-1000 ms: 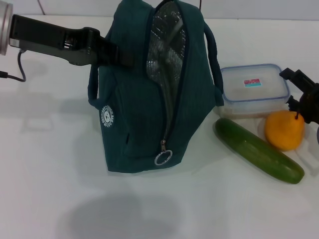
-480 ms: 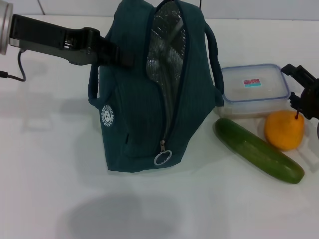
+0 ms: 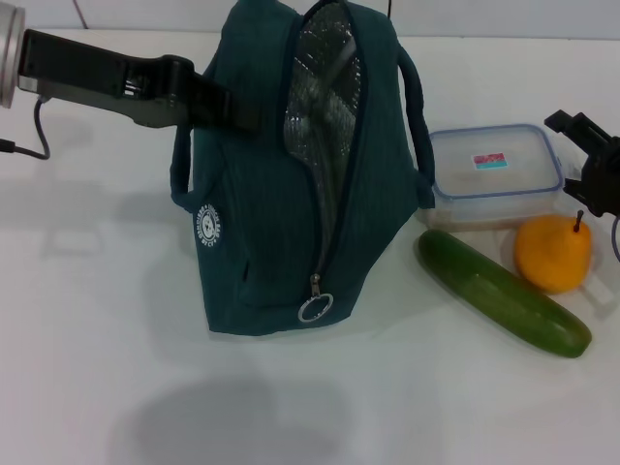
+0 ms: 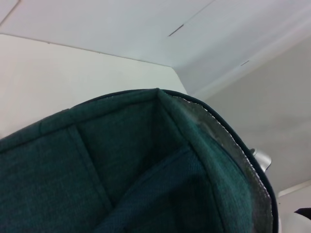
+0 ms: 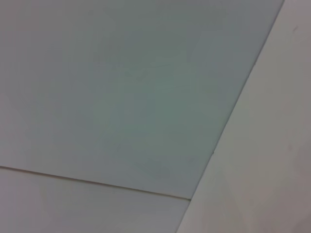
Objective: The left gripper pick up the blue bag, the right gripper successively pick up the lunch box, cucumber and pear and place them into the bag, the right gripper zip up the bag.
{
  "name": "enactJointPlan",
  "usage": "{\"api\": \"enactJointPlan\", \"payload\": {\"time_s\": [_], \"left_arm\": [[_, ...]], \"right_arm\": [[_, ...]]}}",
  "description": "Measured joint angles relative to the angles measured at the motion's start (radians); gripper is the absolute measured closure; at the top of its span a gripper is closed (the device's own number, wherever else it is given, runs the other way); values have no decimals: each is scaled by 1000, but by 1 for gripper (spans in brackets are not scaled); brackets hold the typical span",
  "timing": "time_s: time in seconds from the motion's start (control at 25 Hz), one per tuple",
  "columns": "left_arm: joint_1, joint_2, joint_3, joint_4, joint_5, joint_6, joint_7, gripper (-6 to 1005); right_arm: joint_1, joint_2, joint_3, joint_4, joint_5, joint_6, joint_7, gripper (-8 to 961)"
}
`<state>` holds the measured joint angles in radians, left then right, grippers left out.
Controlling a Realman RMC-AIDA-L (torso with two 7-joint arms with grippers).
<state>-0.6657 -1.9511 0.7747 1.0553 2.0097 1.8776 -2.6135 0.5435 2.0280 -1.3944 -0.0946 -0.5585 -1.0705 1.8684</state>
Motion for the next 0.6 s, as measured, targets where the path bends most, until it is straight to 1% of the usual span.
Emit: {"api": "enactJointPlan", "payload": {"time_s": [0.28, 0.6], "left_arm": [[-4, 0, 0, 0, 10, 0, 0, 957], [-4, 0, 0, 0, 11, 0, 0, 957]], "right_arm": [[12, 0, -2, -11, 0, 11, 0, 177], [4, 0, -6, -16, -2, 0, -2, 222]]}}
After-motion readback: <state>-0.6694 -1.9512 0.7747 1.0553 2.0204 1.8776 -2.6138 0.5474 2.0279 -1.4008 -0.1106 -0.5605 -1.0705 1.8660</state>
